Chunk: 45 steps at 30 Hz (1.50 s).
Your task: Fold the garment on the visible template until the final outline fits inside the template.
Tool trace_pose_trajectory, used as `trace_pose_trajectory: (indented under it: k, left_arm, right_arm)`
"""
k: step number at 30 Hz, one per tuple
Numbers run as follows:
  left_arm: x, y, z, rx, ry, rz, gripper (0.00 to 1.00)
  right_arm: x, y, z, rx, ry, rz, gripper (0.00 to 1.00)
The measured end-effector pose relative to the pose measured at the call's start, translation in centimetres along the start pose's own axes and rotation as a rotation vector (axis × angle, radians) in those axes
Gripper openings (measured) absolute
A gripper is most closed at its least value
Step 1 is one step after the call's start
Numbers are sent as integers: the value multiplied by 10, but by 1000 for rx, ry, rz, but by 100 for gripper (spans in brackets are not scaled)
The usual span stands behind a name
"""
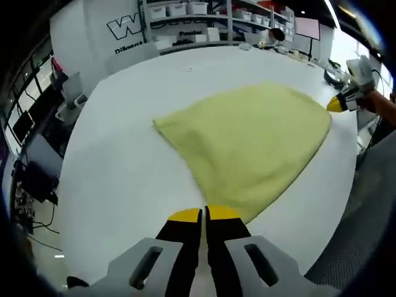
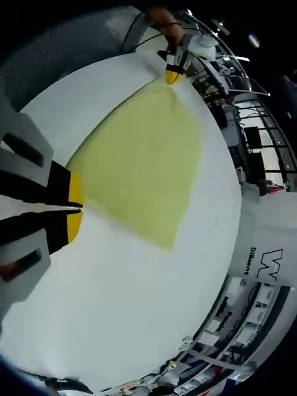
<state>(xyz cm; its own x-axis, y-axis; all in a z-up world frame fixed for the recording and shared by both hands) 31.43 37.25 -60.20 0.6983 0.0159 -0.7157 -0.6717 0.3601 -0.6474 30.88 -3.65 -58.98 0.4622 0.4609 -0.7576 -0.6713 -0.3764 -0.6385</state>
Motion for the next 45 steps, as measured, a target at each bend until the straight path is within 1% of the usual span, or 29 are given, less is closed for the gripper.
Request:
trace_pose_trajectory:
  k: [1,2,4,5,9,11,13,16,18,19,20,21,22,24,26,27,28,29,30,32,33,34,37,39,40,42,43,44,45]
  left_arm:
    - [-1,-2,2,-24,-12,-6,0]
    - [-3,-7,1,-69,-8,-34,1]
    - [-6,-14,1,-116,-3,-65,2]
    - [-9,-20,2,-148,-10,-96,1]
    - [-24,-39,15,-222,-81,-216,2]
    - [-32,-46,20,-270,-93,-270,1]
    - [-40,-48,21,-322,-85,-301,1]
    - [-45,-48,23,-319,-90,-328,7]
    - [-54,-58,28,-340,-125,-405,6]
    - [-60,-63,29,-333,-127,-445,7]
    - [-64,-65,28,-338,-133,-461,8]
    - [-66,-64,27,-335,-137,-456,10]
    - [-66,-64,26,-329,-136,-454,10]
    - [-67,-64,21,-288,-120,-462,2]
    - [-69,-69,19,-265,-125,-485,1]
    - [-72,-75,20,-290,-128,-525,2]
    - [-73,-78,20,-304,-118,-543,4]
    - [-74,-79,20,-325,-104,-534,8]
    - [-75,-83,19,-346,-83,-556,17]
    - [-74,-82,19,-340,-93,-550,31]
    - [-71,-81,18,-329,-97,-542,40]
    - [-70,-81,17,-329,-94,-539,46]
    - [-68,-84,12,-369,-48,-542,65]
    - [-63,-83,11,-369,-60,-518,79]
    - [-60,-83,13,-362,-75,-514,85]
    - [-59,-84,16,-358,-86,-521,94]
    - [-60,-84,18,-371,-89,-526,96]
    - [-60,-85,19,-379,-87,-530,98]
    - [-61,-87,20,-393,-87,-539,99]
  right_arm:
    - [-2,-3,2,12,-5,-27,0]
    - [-3,-5,3,19,-7,-43,0]
    - [-5,-11,5,8,6,-61,0]
    - [-6,-16,6,9,7,-95,0]
    - [-6,-34,22,107,-69,-203,0]
    - [-6,-37,22,104,-56,-198,0]
    - [-5,-39,24,107,-49,-198,0]
    - [-5,-44,27,132,-42,-223,0]
    - [-5,-47,28,139,-35,-235,0]
    - [-6,-50,29,138,-16,-256,0]
    - [-6,-53,29,129,-2,-272,0]
    - [-5,-54,30,123,1,-277,0]
    - [-4,-54,31,126,-5,-280,0]
    - [-3,-56,32,156,-9,-306,0]
    - [-1,-55,33,165,-4,-312,2]
    - [-1,-54,33,174,4,-315,5]
    - [-1,-53,33,183,12,-318,8]
    - [-1,-52,32,189,27,-330,14]
    - [-1,-51,31,197,39,-341,19]
    - [-1,-48,31,202,48,-345,30]
    - [-1,-47,31,218,49,-340,33]
    - [0,-46,31,221,45,-340,36]
    - [-1,-51,31,236,30,-381,49]
    - [-3,-58,31,196,42,-415,65]
    - [-5,-62,29,172,62,-432,74]
    - [-6,-65,27,139,96,-438,96]
    - [-5,-62,25,117,120,-406,98]
    - [-4,-61,27,118,111,-393,99]
    - [-3,-63,28,125,100,-408,99]
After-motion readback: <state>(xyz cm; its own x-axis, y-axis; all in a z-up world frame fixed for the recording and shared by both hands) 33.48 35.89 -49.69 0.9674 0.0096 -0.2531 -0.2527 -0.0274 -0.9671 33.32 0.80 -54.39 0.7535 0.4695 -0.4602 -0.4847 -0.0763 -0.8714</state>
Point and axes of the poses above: the point that each gripper's makers call its tool centre point, and the gripper's own axes: x roughly forward along the fingers, z roughly to its left, y roughly out of its underside, the point moved 3 cm from there along -x, roughly backward along the fingers, and after that the axes turned 15 degrees about -y, right-handed, at the moved point
